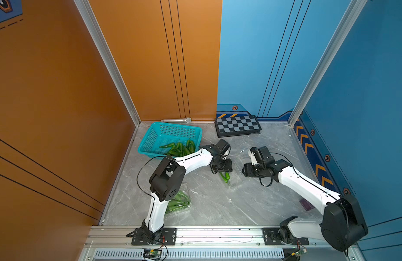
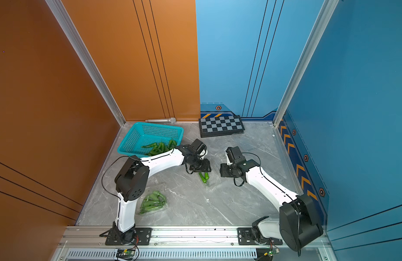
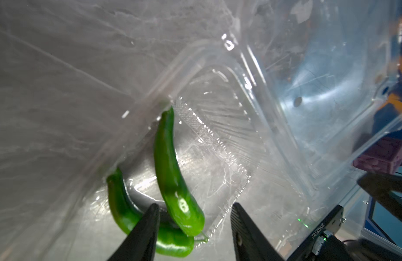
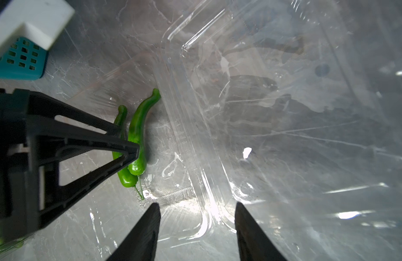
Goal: Take small green peppers out of containers
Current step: Pick up the green pepper from the packing box.
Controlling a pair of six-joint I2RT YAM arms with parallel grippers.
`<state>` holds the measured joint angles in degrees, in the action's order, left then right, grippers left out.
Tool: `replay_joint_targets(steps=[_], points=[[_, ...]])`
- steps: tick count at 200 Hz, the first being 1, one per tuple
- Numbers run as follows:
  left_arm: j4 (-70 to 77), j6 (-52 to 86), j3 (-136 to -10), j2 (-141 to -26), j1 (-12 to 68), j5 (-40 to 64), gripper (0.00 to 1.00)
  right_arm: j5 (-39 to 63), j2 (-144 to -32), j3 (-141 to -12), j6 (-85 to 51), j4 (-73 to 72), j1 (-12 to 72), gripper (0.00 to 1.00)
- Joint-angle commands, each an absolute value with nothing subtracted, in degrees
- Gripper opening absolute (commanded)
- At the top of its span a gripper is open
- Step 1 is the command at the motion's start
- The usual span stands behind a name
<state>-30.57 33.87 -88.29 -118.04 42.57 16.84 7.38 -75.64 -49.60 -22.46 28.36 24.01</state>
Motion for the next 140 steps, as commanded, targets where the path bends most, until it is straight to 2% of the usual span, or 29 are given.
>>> replay_joint_targets(steps=[1, 140], points=[[-34.45, 32.87, -91.10, -119.20, 43.03, 14.72, 0.54, 8.22, -76.10, -48.43, -22.41, 26.99, 23.64, 0.55], [-46.45, 31.01, -100.39, -125.64, 43.57, 11.33, 0.53, 9.92, -71.90, -45.53, -23.12, 24.26, 20.79, 0.54]])
